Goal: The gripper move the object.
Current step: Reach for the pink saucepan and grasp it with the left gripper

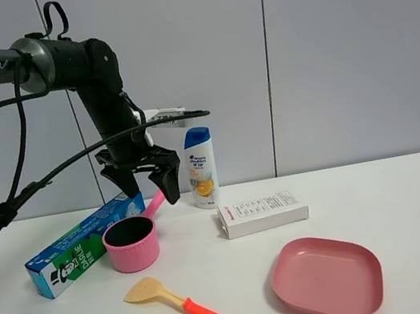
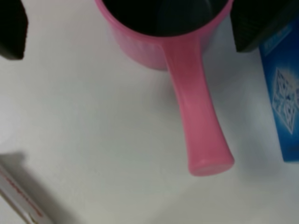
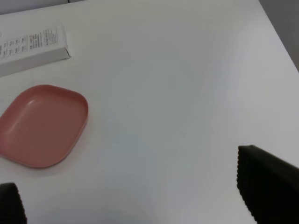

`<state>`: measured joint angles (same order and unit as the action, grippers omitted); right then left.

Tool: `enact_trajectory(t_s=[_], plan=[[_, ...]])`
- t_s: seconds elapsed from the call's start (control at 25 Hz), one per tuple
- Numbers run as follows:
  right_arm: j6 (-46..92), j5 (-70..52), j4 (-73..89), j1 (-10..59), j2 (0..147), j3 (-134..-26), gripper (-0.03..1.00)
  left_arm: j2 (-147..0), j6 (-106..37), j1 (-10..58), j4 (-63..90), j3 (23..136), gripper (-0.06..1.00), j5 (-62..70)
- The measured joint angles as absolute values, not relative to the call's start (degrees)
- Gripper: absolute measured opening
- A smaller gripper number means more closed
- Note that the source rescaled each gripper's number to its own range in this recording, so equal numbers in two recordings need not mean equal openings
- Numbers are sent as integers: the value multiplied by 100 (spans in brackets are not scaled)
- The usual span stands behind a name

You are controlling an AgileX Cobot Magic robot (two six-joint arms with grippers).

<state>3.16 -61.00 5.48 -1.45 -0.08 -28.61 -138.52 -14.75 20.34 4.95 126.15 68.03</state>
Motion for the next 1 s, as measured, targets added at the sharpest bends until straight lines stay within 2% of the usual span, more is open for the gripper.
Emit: enact_trajectory(t_s=[0.76, 1.0], plan=[[316, -6100, 548, -145, -8, -2861, 100, -14412, -1755, 2036, 502, 12615, 100, 6399], [316, -6100, 548, -145, -8, -2861, 100, -14424, -1788, 2048, 502, 12615, 96, 6169]])
